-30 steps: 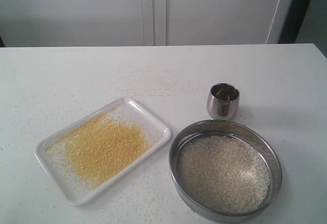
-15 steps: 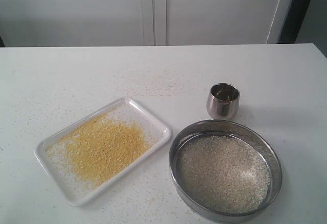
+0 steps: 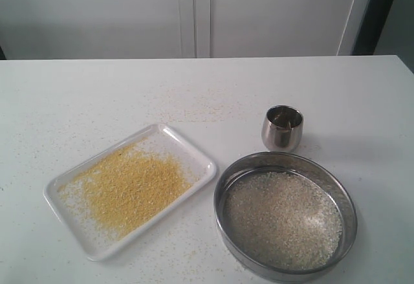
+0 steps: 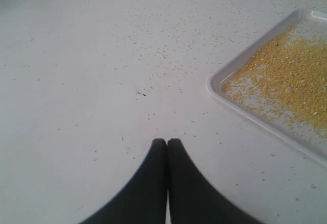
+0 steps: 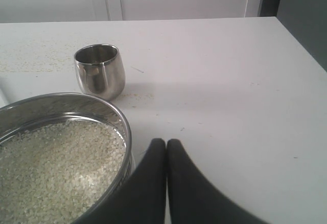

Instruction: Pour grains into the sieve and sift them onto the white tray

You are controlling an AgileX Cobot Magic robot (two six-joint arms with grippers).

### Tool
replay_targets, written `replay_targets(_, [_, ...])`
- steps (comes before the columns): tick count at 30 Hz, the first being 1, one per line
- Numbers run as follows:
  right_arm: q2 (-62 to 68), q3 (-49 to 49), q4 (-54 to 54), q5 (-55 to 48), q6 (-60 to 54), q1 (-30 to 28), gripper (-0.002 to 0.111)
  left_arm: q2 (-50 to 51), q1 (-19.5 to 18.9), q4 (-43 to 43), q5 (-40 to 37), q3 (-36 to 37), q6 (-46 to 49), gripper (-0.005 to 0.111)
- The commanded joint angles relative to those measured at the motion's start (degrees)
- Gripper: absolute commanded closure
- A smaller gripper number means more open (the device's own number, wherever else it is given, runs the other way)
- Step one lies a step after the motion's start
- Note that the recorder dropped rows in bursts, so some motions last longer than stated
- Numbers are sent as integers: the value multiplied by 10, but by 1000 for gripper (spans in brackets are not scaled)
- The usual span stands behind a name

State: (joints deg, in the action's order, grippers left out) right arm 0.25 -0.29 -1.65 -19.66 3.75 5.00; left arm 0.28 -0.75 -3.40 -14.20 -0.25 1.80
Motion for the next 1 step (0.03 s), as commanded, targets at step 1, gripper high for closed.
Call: replay_targets(1, [-3,3,-1,4,0,-3,108,-3,4,-4,2,3,-3,107])
